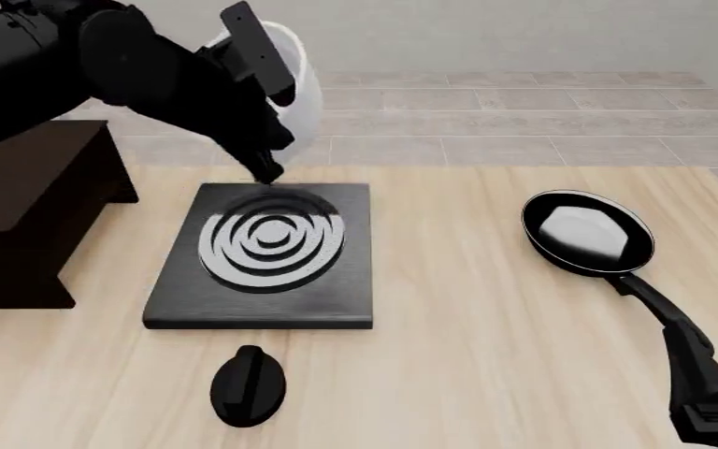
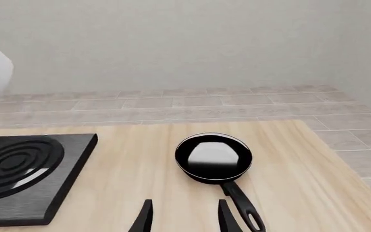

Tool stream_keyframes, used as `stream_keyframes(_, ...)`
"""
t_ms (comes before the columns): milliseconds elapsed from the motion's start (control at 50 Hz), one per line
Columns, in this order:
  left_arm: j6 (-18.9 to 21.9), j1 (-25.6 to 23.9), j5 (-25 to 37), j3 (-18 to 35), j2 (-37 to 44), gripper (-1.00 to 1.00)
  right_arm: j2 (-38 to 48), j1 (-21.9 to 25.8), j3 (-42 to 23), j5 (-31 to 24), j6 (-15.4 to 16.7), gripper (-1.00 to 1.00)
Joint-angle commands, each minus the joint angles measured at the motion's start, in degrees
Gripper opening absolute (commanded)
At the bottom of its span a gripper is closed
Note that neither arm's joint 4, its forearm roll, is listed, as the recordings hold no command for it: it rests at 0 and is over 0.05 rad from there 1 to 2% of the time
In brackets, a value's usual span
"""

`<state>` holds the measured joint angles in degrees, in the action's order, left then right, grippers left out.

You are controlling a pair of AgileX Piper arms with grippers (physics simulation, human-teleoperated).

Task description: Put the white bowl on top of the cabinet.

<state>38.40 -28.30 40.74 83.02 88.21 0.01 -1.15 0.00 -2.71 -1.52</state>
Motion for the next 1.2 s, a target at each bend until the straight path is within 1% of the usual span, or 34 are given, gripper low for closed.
stream_keyframes(20, -1.0, 8.2, 1.6, 2.5, -2.6, -1.00, 0.0, -0.1, 0.0, 0.0, -0.1, 1.00)
stream_keyframes(80, -1.1, 11.4, 1.9, 2.2, -2.9, -1.00, 0.0, -0.1, 0.0, 0.0, 0.0, 1.00)
stream_keyframes(100, -1.0, 11.6, 2.0, 1.9, -3.1, -1.00, 0.0, -0.1, 0.0, 0.0, 0.0, 1.00)
stream_keyframes(140, -2.0, 13.2, 2.5, 2.5, -3.3, -1.00, 0.0, -0.1, 0.0, 0.0, 0.0, 1.00)
stream_keyframes(180, -1.2, 15.2, 2.5, 2.1, -4.0, -1.00, 0.0, -0.1, 0.0, 0.0, 0.0, 1.00)
stream_keyframes(220, -3.0, 17.3, 2.9, 4.1, -3.5, -1.00, 0.0, -0.1, 0.0, 0.0, 0.0, 1.00)
stream_keyframes(260, -2.8, 18.6, 3.1, 4.1, -3.4, -1.00, 0.0, -0.1, 0.0, -0.1, 0.1, 1.00)
stream_keyframes(340, -3.4, 19.9, 3.6, 3.9, -3.6, -1.00, 0.0, -0.2, 0.0, -0.1, 0.0, 1.00)
stream_keyframes(380, -4.1, 21.5, 3.5, 4.4, -3.4, -1.00, 0.0, -0.1, 0.0, -0.1, 0.0, 1.00)
stream_keyframes(440, -4.8, 22.0, 4.1, 4.1, -3.9, -1.00, 0.0, -0.2, 0.0, -0.2, 0.0, 1.00)
stream_keyframes(460, -5.2, 23.0, 3.6, 3.2, -4.3, -1.00, 0.0, -0.2, 0.0, -0.1, 0.0, 1.00)
stream_keyframes(580, -7.1, 25.7, 3.1, 2.1, -4.9, -1.00, 0.0, -0.3, 0.0, -0.2, -0.1, 1.00)
stream_keyframes(640, -7.3, 26.2, 2.9, 1.6, -5.3, -1.00, 0.0, -0.4, 0.0, -0.3, -0.1, 1.00)
stream_keyframes(680, -7.8, 28.1, 2.5, 1.2, -5.5, -1.00, 0.0, -0.5, 0.0, -0.3, -0.2, 1.00)
stream_keyframes(720, -7.6, 28.8, 2.0, -0.4, -6.0, -1.00, 0.0, -0.5, 0.0, -0.3, -0.1, 1.00)
stream_keyframes(740, -7.2, 30.2, 1.9, -0.9, -5.7, -1.00, 0.0, -0.5, 0.0, -0.3, -0.2, 1.00)
stream_keyframes(760, -8.5, 29.7, 1.9, -0.8, -6.1, -1.00, 0.0, -0.5, 0.0, -0.3, -0.2, 1.00)
stream_keyframes(780, -8.2, 29.9, 1.2, -2.0, -6.4, -1.00, 0.0, -0.5, 0.0, -0.3, -0.2, 1.00)
stream_keyframes(820, -9.2, 30.7, 0.7, -2.7, -6.3, -1.00, 0.0, -0.5, 0.0, -0.3, -0.2, 1.00)
stream_keyframes(860, -9.4, 30.8, 0.4, -3.0, -6.3, -1.00, 0.0, -0.5, 0.0, -0.3, -0.2, 1.00)
stream_keyframes(920, -9.1, 31.9, -0.6, -5.0, -6.9, -1.00, 0.0, -0.5, 0.0, -0.3, -0.2, 1.00)
stream_keyframes(980, -9.1, 32.3, -0.4, -5.3, -7.5, -1.00, 0.0, -0.5, 0.0, -0.3, -0.2, 1.00)
stream_keyframes(1040, -7.9, 34.3, -1.1, -5.9, -7.5, -1.00, 0.0, -0.5, 0.0, -0.3, -0.1, 1.00)
stream_keyframes(1120, -7.8, 35.6, -1.7, -6.2, -7.2, -1.00, 0.0, -0.5, 0.0, -0.3, -0.1, 1.00)
stream_keyframes(1160, -5.9, 37.0, -2.6, -7.7, -7.4, -1.00, 0.0, -0.5, 0.0, -0.3, -0.1, 1.00)
stream_keyframes(1180, -5.9, 37.0, -2.6, -7.7, -7.4, -1.00, 0.0, -0.5, 0.0, -0.3, -0.1, 1.00)
stream_keyframes(1200, -4.9, 38.1, -2.9, -8.3, -7.5, -1.00, 0.0, -0.5, 0.0, -0.3, -0.1, 1.00)
